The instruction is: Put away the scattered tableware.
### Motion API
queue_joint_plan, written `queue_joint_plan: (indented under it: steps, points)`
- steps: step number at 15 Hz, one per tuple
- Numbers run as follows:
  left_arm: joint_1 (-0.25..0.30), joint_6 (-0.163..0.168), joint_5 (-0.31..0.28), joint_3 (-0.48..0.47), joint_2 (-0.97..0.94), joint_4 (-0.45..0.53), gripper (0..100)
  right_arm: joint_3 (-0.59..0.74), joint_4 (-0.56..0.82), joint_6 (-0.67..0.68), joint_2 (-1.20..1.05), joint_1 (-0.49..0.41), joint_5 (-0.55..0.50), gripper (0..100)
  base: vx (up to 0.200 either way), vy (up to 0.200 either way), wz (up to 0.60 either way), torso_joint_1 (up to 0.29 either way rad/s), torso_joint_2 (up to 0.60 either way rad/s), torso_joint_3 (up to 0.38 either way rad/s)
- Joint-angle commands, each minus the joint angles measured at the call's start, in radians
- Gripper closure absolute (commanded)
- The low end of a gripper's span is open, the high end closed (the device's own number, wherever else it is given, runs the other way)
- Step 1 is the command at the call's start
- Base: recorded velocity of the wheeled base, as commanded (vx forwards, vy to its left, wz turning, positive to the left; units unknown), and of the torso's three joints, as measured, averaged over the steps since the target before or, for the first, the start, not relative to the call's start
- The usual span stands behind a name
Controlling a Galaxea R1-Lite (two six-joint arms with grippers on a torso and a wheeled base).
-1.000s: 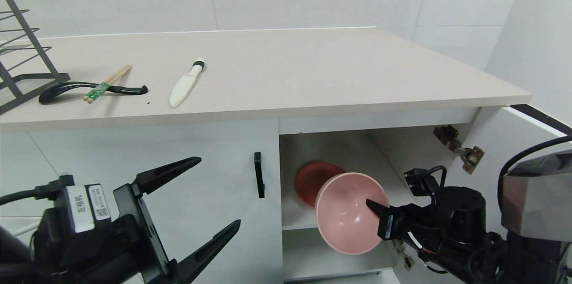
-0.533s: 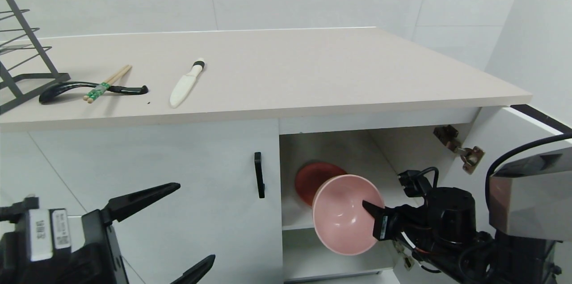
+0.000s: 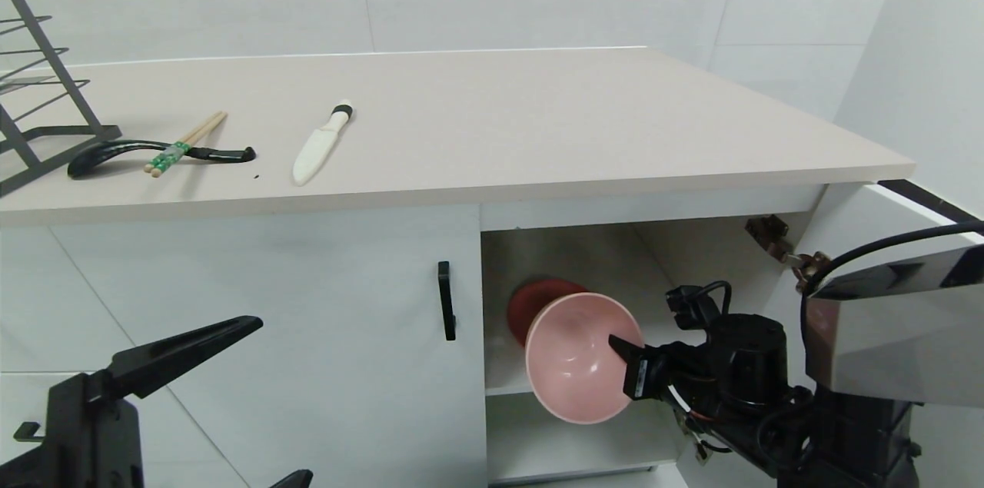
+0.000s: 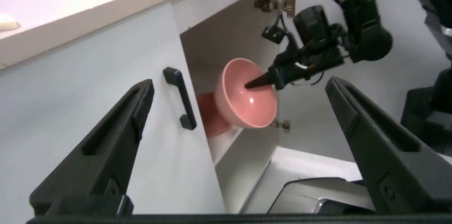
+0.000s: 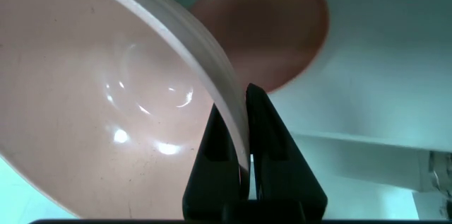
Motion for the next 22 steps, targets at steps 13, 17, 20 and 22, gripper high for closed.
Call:
queue_joint_plan:
  steps: [13, 17, 20, 22]
  points:
    - [-0.013, 0.001, -0.004, 0.005, 0.002, 0.004, 0, -0.255, -0.001, -0.045, 0.12, -0.066, 0.004, 100, 0.0, 0.0, 0.0, 0.0, 0.0, 0.0]
    - [-0.013, 0.003, -0.004, 0.008, 0.011, 0.006, 0, -0.292, 0.043, -0.079, 0.138, -0.082, 0.008, 100, 0.0, 0.0, 0.0, 0.0, 0.0, 0.0]
    - [-0.014, 0.004, -0.004, 0.009, 0.013, 0.032, 0, -0.357, 0.094, -0.08, 0.163, -0.08, 0.012, 100, 0.0, 0.0, 0.0, 0.0, 0.0, 0.0]
    - [-0.014, 0.004, -0.004, 0.009, 0.014, 0.036, 0, -0.39, 0.153, -0.082, 0.166, -0.082, 0.012, 100, 0.0, 0.0, 0.0, 0.0, 0.0, 0.0]
